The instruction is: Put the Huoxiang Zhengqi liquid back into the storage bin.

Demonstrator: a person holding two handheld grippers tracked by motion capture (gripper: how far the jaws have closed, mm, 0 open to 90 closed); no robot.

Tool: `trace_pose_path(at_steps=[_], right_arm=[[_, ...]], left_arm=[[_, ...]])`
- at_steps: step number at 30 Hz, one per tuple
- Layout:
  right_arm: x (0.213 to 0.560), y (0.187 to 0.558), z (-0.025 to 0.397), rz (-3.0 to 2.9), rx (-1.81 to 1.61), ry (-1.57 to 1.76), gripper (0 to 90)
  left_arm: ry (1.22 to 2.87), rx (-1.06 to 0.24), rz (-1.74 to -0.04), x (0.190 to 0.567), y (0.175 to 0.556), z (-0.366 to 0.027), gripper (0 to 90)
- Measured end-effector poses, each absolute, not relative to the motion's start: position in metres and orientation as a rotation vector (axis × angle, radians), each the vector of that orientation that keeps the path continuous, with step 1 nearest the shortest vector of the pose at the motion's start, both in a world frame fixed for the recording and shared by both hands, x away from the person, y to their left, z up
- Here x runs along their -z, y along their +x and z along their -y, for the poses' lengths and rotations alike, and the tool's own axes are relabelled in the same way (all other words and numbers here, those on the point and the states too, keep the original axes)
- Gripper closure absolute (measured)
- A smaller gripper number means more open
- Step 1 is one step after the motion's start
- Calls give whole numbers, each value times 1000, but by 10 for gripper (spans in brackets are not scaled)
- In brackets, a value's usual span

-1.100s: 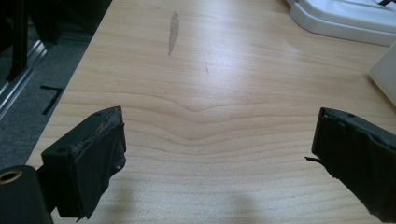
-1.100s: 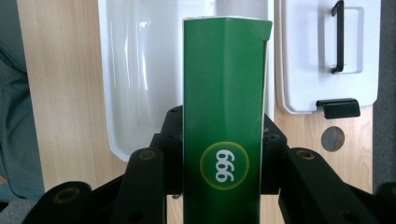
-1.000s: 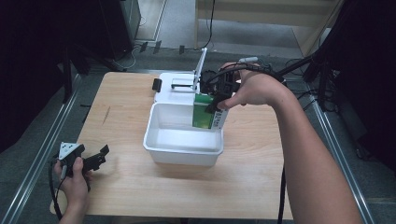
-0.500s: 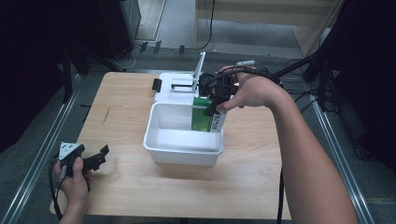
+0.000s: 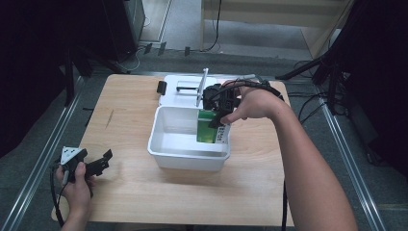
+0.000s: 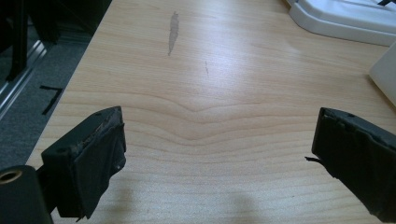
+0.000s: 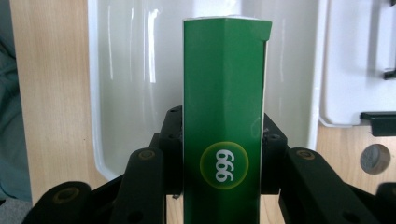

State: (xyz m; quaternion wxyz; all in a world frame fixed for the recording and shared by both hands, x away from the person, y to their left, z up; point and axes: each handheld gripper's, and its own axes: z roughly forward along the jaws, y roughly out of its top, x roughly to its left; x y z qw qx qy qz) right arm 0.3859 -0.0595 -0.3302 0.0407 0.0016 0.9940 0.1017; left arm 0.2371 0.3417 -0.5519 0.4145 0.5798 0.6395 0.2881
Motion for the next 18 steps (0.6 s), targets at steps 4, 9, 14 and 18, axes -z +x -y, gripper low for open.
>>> trace_pose_path(at_steps=[4,9,14,18], right_arm=[[340,388,57,-3049,-304,-20,640],[359,391,59,-3055,-308,4,640],[370,393,58,-3052,-318,-21,640],[382,392,55,-3056,-270,-7,639]], left_arm=[[1456,-723,-1608,552,237,-342,38],[1456,-721,-1608,552,237,-342,38],[1454,-721,-1607,552,237,-342,38],[1454,-724,-1607,552,237,-342,38]])
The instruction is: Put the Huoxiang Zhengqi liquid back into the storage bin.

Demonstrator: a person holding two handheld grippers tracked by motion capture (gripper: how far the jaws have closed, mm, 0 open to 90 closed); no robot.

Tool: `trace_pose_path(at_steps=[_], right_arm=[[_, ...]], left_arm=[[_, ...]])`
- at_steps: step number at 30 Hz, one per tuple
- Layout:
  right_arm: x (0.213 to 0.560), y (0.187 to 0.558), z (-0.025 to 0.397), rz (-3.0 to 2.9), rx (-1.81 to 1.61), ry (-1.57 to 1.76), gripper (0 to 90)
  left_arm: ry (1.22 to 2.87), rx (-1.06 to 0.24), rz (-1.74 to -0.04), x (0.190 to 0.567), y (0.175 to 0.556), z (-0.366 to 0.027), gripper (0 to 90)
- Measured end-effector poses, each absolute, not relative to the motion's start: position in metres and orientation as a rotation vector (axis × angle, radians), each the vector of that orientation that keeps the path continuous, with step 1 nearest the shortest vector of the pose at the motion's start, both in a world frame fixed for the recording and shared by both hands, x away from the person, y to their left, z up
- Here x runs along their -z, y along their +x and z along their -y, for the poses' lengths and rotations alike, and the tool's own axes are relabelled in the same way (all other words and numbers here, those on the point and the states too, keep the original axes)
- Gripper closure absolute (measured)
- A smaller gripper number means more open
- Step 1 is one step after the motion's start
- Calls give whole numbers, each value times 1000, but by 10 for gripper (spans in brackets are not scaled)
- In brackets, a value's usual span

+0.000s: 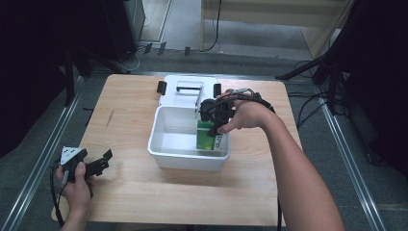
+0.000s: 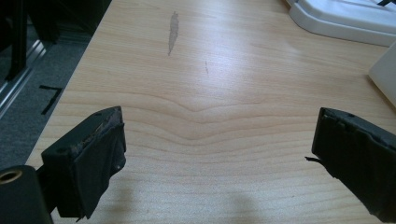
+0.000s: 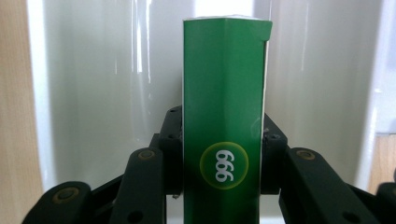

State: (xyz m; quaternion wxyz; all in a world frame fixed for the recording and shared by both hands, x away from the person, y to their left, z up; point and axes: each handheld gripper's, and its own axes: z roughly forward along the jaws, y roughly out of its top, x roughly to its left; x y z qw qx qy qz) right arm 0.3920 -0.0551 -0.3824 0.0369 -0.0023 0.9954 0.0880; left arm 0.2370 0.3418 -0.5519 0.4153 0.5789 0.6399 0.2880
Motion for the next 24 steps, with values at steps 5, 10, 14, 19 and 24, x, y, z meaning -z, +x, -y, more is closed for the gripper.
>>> trace_pose_path(at_steps=[5,10,14,19,24], right_arm=[[393,393,55,-3057,-266,1,638],[399,393,55,-3057,-258,15,632],[401,393,55,-3058,-275,21,618],[396,393,57,-3054,-298,49,546],[393,392,62,-3042,-309,88,458]], left_arm=[[1451,-724,-1605,552,237,-342,38],[1452,-722,-1608,552,237,-342,38],[1452,-722,-1609,552,237,-342,38],[1454,-723,-1607,552,237,-342,38],[1451,-723,-1609,552,237,-342,38]])
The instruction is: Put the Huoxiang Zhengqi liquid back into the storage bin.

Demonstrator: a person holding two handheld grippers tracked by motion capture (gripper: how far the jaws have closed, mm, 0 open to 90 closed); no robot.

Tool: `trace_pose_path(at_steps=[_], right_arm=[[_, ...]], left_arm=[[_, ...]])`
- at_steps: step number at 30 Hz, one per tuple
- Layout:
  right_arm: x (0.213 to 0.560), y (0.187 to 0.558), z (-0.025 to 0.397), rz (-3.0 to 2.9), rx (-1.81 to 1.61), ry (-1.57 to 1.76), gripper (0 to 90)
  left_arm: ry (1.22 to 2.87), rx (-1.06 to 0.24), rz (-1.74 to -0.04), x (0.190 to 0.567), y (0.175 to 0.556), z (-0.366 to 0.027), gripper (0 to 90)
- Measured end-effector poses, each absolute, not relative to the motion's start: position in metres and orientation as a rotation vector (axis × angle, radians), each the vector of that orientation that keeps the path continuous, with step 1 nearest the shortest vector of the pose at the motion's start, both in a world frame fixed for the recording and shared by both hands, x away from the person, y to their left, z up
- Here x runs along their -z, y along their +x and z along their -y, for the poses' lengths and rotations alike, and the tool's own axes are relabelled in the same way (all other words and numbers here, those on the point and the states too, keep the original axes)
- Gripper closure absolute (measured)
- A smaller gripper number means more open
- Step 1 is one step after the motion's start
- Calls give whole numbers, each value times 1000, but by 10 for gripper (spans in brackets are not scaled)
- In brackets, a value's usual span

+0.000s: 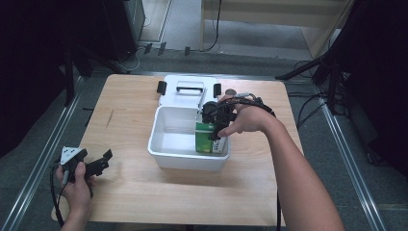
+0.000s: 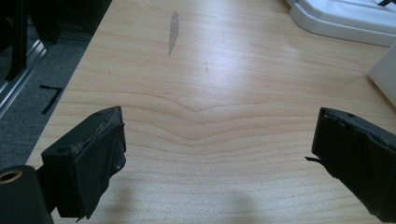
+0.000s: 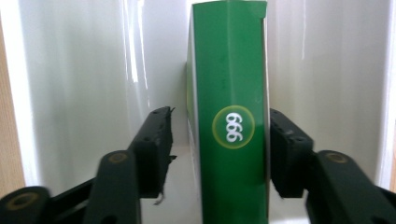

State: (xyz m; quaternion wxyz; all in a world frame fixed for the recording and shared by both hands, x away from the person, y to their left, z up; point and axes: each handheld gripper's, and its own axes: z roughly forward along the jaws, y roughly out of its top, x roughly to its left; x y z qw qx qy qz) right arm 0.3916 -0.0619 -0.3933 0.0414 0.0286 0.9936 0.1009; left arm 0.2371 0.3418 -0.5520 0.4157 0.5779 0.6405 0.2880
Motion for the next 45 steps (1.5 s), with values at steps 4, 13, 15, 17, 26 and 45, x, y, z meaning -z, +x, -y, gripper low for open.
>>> trace_pose_path(at_steps=[4,13,15,17,26,45], right_arm=[[391,390,63,-3034,-306,105,382],[372,383,70,-2924,-439,284,68],[370,383,72,-2923,-493,324,0],[366,383,75,-2910,-551,378,0],[358,387,99,-2767,-788,558,0],[372,386,166,-2428,-1028,906,0]], left_arm=[[1454,-725,-1608,552,237,-342,38],[1454,-724,-1607,552,237,-342,38],[1454,-724,-1608,552,237,-342,38],[1455,-725,-1607,552,237,-342,38],[1458,-726,-1607,552,237,-342,38],[1464,-731,-1606,552,238,-341,38]])
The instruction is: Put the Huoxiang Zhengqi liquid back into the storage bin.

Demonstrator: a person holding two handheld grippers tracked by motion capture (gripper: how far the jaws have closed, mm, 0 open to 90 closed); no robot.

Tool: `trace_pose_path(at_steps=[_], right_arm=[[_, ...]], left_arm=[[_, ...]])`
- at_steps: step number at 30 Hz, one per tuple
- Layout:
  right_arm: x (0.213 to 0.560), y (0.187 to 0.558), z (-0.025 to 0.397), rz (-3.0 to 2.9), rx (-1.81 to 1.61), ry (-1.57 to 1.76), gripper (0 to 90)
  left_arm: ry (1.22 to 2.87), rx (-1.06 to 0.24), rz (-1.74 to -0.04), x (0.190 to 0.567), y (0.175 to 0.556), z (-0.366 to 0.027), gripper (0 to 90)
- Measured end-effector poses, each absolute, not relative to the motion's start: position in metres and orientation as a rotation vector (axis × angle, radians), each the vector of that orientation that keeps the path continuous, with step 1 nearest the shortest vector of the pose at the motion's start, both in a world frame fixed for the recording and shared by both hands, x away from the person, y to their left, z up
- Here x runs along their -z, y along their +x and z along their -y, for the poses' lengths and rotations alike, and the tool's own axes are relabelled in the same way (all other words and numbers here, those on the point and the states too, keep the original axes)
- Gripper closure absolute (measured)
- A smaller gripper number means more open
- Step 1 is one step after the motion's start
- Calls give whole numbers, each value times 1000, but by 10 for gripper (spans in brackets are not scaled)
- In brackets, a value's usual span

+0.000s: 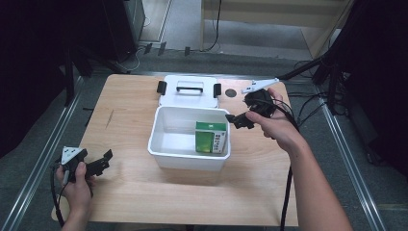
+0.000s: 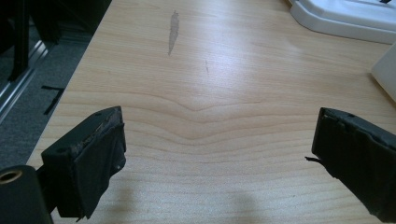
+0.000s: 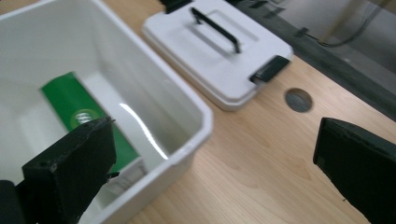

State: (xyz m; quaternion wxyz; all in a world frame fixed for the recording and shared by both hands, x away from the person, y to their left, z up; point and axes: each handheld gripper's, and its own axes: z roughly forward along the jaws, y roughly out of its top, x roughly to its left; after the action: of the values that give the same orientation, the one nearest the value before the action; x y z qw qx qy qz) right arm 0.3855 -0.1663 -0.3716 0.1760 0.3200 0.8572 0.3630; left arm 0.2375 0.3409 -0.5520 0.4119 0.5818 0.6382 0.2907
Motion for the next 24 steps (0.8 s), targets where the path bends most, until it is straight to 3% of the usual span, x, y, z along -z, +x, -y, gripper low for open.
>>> trace_pose_path(at_steps=[10,24], right_arm=[[381,386,203,-2174,-1086,1163,0],[401,376,231,-2014,-1044,1235,0]], left_arm=[[1462,-735,-1606,552,237,-341,38],[1463,-734,-1605,552,237,-341,38]])
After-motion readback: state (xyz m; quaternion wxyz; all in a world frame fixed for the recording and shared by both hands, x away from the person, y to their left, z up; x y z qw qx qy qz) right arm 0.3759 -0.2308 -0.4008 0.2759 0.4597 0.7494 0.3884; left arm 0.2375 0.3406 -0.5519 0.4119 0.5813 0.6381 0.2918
